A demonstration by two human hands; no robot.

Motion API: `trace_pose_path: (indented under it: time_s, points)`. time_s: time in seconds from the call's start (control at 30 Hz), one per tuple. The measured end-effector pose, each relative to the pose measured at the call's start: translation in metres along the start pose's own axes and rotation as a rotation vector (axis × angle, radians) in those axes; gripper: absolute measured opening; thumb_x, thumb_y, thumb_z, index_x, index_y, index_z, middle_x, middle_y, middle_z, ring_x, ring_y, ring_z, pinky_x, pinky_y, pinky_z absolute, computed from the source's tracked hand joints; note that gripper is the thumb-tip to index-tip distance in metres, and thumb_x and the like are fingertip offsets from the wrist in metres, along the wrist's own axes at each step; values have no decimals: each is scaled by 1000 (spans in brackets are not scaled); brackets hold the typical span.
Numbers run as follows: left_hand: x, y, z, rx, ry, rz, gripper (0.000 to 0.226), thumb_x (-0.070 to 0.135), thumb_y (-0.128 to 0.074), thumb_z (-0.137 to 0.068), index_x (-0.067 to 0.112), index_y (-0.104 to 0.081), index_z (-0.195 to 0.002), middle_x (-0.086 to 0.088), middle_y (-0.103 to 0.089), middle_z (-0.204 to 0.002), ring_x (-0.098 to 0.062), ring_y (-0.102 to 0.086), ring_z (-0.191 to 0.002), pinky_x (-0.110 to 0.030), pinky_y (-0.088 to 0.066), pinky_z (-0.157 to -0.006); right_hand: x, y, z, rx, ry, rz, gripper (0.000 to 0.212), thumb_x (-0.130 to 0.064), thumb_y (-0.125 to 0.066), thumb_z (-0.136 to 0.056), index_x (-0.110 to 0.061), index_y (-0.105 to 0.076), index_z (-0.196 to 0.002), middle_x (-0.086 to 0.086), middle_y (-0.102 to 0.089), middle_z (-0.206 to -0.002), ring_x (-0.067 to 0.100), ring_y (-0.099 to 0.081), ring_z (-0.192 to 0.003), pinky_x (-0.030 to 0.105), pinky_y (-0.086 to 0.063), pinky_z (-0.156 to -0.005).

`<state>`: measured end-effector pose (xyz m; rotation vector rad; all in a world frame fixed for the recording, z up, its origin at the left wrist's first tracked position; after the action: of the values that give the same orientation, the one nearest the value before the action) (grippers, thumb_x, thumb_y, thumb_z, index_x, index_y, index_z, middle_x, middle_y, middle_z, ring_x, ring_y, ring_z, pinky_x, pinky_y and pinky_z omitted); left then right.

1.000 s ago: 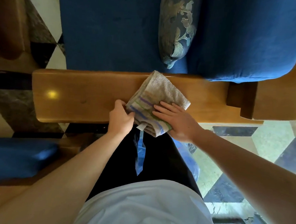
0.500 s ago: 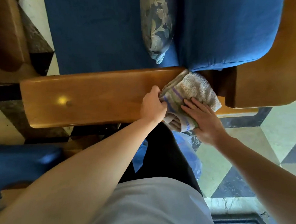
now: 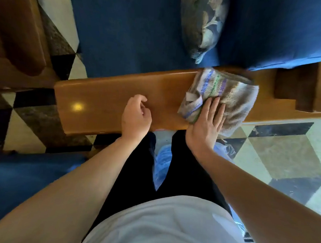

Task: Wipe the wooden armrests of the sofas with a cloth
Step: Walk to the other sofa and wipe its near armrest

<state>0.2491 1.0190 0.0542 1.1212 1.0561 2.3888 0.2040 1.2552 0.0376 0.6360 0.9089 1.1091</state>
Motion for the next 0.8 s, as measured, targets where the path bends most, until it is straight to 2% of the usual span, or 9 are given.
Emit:
trace_pose_path:
  time_s: [0.1,0.17,0.3,0.37,0.47,0.6,0.7,0.8]
  points:
    - [-48,57,6,25,-130,-205,26,3,-59,-87,10,-62,-111,-7,-58,-97,-25,-57,-91,-38,-51,-77,-44,-23,7,69,-114,-54,97,-16,-48,-73,-7,-9,-161,14,-1,-171,37,3,-156,53,-1,-126]
    - [-85,93,9,50,-142,-264,25,3,-59,-86,7,-63,-110,-12,-58,-98,-31,-55,-96,-43,-51,-77,-72,-37,12,106,-151,-94,95,-15,-49,-75,-8,-10,-161,13,-3,-171,36,2,-156,52,-1,-126]
    - [-171,159,15,167,44,-259,30,10,-58,-88,7,-60,-118,-16,-60,-110,-31,-52,-105,-46,-49,-89,-143,-72,30,101,-89,-94,90,-12,-51,-81,-9,-11,-162,12,-4,-171,36,1,-156,50,0,-125]
    - [-203,173,18,174,147,-276,38,12,-58,-88,7,-57,-125,-19,-57,-117,-36,-50,-112,-48,-45,-94,-175,-90,38,54,-34,-55,88,-13,-51,-85,-9,-9,-162,11,0,-171,34,5,-157,50,1,-126]
    - [-242,171,23,81,251,-229,49,17,-58,-91,9,-49,-138,-19,-52,-130,-38,-45,-123,-49,-42,-101,-228,-118,57,-32,139,21,89,-13,-51,-85,-10,-7,-162,10,2,-171,33,8,-156,49,3,-126]
    - [-261,153,32,-41,285,-82,55,21,-52,-97,11,-40,-150,-15,-48,-141,-32,-44,-130,-45,-41,-107,-283,-156,84,-155,450,185,92,-12,-52,-85,-12,-3,-162,7,5,-172,32,11,-156,48,7,-124]
    - [-260,141,41,-67,344,35,62,19,-51,-99,12,-28,-157,-12,-42,-152,-31,-46,-133,-45,-43,-108,-295,-173,103,-242,745,375,88,-17,-50,-87,-11,-3,-162,8,2,-172,34,8,-156,51,3,-125]
    - [-253,132,46,-89,374,28,75,21,-55,-98,12,-14,-160,-11,-33,-160,-32,-42,-139,-45,-45,-107,-290,-170,113,-320,1044,437,84,-19,-53,-87,-11,-15,-162,8,-10,-171,34,-1,-157,52,-2,-126]
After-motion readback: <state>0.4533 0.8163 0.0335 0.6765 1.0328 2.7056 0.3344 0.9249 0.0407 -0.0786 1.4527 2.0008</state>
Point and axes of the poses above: each hand's wrist, its own z-axis away from the middle knuckle, its own y-axis out of the back of the hand, x = y × z, the point moved 9 cm from there along -z, towards the middle knuckle
